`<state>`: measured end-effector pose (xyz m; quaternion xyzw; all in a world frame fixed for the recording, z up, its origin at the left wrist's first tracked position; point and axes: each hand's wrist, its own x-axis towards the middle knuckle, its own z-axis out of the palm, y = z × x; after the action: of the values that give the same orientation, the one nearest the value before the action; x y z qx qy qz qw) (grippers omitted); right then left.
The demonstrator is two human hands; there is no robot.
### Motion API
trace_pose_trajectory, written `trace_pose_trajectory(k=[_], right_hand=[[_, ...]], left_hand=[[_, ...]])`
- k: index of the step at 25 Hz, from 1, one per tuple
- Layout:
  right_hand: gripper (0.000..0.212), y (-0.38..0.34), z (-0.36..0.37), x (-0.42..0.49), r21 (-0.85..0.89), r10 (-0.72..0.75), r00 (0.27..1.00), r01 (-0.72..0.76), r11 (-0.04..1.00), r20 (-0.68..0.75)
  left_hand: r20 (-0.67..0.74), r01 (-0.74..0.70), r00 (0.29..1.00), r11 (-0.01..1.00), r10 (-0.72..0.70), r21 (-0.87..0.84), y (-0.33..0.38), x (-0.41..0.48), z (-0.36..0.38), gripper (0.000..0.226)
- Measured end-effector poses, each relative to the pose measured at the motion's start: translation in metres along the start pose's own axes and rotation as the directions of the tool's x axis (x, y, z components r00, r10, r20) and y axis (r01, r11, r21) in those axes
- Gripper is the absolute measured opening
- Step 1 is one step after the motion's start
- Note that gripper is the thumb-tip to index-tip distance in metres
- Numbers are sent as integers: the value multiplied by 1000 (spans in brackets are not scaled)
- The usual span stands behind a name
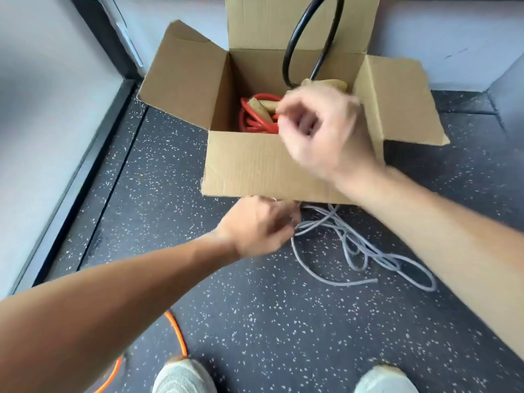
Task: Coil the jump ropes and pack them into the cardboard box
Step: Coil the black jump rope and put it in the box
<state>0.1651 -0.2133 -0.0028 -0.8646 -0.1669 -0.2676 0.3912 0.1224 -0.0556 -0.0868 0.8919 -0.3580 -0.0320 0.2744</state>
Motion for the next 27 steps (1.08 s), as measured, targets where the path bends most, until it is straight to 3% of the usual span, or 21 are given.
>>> trace_pose_trajectory(k=[1,3,6,7,9,10,12,14,17,19,22,25,27], right_hand=[[27,5,0,28,-46,39,997,-42,998,-63],[51,22,1,78,-313,81,992,-107,944,-95],[59,50,1,134,-709,128,974,45,703,188],[61,55,2,146,-755,188,951,66,653,245],[61,68,8,150,-776,371,909,-90,624,192],[60,78,12,138,-731,518,841,-256,632,153],[62,103,19,92,-633,764,619,-521,573,183],[76,116,22,58,-622,815,524,-560,547,245],[103,135,24,59,-624,825,471,-553,552,312],[87,140,25,60,-683,828,449,-489,543,337],[61,149,24,55,-694,824,441,-466,549,356],[64,150,21,56,-635,790,464,-480,605,401],[56,148,19,57,-624,756,482,-441,646,442]], left_hand=[[-91,-64,994,997,60,-40,-1,11,-12,15],[-302,-50,953,993,16,-105,-7,43,-38,7],[-519,152,807,948,-283,-281,-28,91,-66,4],[-509,234,766,908,-392,-348,-37,101,-69,8],[-410,391,715,810,-567,-438,-53,116,-67,21],[-346,474,697,766,-628,-435,-58,121,-65,27],[-222,617,675,704,-703,-352,-61,133,-62,37],[-69,693,650,628,-757,-352,-62,155,-61,56],[111,751,595,500,-796,-432,-68,187,-56,99],[160,784,591,517,-791,-343,-74,198,-47,108],[181,783,621,611,-762,-117,-77,208,-35,98],[234,771,632,628,-739,-100,-74,223,-31,78],[243,757,646,648,-724,-82,-71,233,-25,65]])
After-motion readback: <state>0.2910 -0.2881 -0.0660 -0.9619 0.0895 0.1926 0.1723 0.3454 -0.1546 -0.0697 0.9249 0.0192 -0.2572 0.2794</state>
